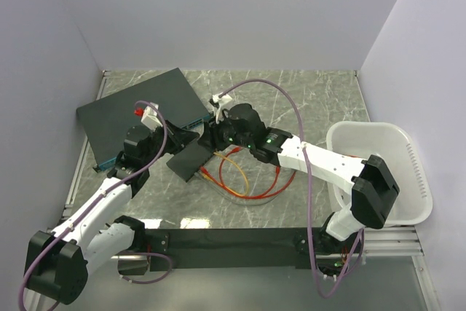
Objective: Insert the plug into the switch port
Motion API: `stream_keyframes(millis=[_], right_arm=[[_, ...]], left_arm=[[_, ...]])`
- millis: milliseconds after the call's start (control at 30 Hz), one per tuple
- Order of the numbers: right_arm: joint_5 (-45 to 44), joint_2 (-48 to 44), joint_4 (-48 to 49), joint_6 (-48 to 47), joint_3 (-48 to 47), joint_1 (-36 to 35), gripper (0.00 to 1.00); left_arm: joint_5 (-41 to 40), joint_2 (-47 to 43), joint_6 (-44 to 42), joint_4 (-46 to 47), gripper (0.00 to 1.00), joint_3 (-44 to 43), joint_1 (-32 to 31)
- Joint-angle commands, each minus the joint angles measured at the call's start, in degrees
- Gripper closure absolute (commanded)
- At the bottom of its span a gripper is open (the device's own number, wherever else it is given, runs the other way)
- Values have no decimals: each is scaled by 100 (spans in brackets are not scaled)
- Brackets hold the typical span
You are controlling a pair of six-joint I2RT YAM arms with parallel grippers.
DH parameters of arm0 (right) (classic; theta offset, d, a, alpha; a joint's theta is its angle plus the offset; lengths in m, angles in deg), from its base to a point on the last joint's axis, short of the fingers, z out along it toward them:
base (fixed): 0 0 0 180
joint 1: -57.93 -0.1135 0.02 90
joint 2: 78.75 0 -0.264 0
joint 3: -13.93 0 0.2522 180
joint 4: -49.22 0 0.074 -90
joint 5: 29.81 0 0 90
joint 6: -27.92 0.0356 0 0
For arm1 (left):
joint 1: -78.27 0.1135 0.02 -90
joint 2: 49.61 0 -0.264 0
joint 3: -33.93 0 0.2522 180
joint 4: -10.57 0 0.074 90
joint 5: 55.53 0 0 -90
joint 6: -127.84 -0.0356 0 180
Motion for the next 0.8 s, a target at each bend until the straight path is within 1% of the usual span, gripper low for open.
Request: stream_keyframes(millis=[0, 300, 533, 767], right_arm=[[-313, 47, -81, -192, -333, -77, 51], [-357, 258, -125, -227, -456, -200, 55], [-410, 346, -177, -245, -535, -226, 59], [-585, 390, -256, -236, -571, -235, 60]], left_arm=[[-33, 16, -3, 95, 99, -226, -38], [-104, -28, -20, 86, 100, -182, -46], [-77, -36, -12, 104, 100, -191, -46], [-104, -133, -38, 60, 99, -199, -46]])
